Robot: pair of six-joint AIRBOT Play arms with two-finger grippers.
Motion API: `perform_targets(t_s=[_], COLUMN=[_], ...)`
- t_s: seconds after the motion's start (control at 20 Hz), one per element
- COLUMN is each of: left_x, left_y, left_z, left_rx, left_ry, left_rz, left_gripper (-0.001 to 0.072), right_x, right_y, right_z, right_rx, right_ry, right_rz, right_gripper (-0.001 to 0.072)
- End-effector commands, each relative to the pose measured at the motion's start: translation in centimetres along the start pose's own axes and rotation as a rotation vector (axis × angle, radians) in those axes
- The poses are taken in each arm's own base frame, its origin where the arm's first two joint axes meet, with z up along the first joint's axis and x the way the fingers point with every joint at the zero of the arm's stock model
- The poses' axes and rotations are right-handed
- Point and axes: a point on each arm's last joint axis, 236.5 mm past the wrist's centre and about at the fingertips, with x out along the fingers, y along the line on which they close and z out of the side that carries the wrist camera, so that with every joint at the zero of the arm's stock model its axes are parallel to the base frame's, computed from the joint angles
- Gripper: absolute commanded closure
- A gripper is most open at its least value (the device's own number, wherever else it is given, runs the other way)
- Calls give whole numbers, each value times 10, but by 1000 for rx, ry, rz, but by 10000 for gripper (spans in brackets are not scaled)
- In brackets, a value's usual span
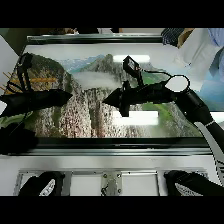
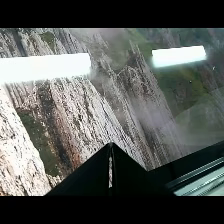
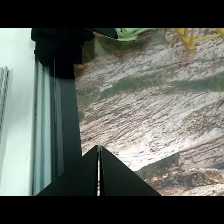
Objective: Fold the clothes and pants, and hang the long-sleeved shirts on hangers.
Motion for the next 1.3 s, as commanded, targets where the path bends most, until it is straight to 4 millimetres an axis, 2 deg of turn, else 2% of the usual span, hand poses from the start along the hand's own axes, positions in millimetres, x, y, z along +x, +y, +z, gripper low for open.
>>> perform_targets(t_s=[0.0,0.05,0.1,0.15,0.2,0.3,0.4,0.5,0.6,0.7,0.95,1.15,1.25], left_x=[-1,-5,-15,-29,-47,-88,-114,-114,-97,-77,-52,-21,-13], left_y=[6,19,41,66,98,170,237,291,332,363,422,447,458], left_z=[9,16,26,35,44,47,33,10,-12,-23,-48,-61,-67], left_rx=[22,60,106,140,151,121,-7,-134,-211,-219,-110,-86,-44], left_ry=[-35,-57,-78,-94,-117,-113,-80,-49,-12,14,150,172,201], left_rz=[26,86,184,289,418,680,866,934,954,957,1033,1008,1015], left_gripper=[698,697,532,85,-3,-2,-2,-2,-2,-1,-2,-1,-1], right_x=[0,0,1,1,1,1,1,1,1,1,1,1,1], right_y=[0,0,0,0,0,0,0,0,0,0,0,0,0], right_z=[0,0,0,0,0,0,0,0,0,0,0,0,0], right_rx=[0,0,2,1,1,1,1,1,1,1,1,1,1], right_ry=[0,0,0,1,1,1,1,1,1,1,1,1,1], right_rz=[2,1,2,2,2,2,2,2,2,2,2,2,2], right_gripper=[694,694,694,694,694,694,694,694,694,694,694,694,694])
